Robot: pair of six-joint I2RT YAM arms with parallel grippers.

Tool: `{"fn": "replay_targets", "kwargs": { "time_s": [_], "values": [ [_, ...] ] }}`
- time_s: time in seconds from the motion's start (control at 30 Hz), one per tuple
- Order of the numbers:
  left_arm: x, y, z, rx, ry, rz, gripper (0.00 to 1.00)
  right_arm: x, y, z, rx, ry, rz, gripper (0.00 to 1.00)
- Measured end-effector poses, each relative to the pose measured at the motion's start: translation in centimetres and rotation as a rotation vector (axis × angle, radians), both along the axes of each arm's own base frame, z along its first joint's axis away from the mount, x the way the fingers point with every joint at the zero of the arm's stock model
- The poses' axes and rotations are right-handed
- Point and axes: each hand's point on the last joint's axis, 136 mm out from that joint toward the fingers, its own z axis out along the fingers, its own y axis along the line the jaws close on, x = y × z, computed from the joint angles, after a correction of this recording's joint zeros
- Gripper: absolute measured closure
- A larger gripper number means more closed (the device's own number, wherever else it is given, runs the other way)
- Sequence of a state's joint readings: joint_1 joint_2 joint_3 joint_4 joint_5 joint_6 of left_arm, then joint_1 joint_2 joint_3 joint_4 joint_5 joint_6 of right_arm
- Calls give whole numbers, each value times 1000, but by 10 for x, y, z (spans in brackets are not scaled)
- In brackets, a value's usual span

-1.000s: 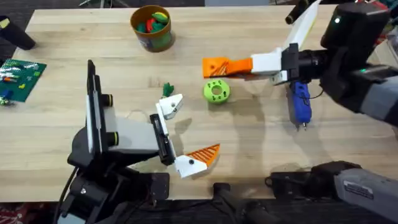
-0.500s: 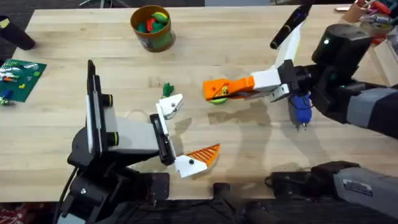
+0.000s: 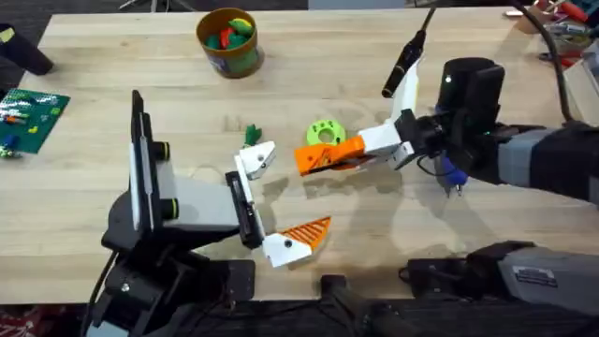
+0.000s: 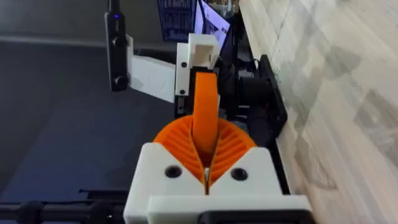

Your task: Pick up the gripper from the table and insert it into the empty holder that is missing its gripper. Then pick up a screw, insert it into the mounting hole, and use the screwdriver to tighten it. Finally, clean up the table by picking up the vegetable and placing it into the bucket.

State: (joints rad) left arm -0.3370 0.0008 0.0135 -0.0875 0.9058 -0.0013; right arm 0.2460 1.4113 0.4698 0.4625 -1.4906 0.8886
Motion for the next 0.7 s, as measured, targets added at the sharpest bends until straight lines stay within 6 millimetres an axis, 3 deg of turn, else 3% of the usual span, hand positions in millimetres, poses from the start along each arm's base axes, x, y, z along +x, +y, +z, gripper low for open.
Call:
{"fn": "replay_targets", "kwargs": {
  "time_s": [0.2, 0.33, 0.53, 0.7],
  "values": [
    [0, 0, 0, 0, 0, 0, 14, -2, 2, 0, -1, 6, 8, 985],
    [0, 0, 0, 0, 0, 0, 15, -14, 10, 1, -3, 14, 57, 985],
    [0, 0, 0, 0, 0, 0, 14, -28, 11, 17, 19, -60, 78, 985],
    [0, 0, 0, 0, 0, 0, 15, -35, 5, 8, 12, -29, 66, 985]
  ]
}}
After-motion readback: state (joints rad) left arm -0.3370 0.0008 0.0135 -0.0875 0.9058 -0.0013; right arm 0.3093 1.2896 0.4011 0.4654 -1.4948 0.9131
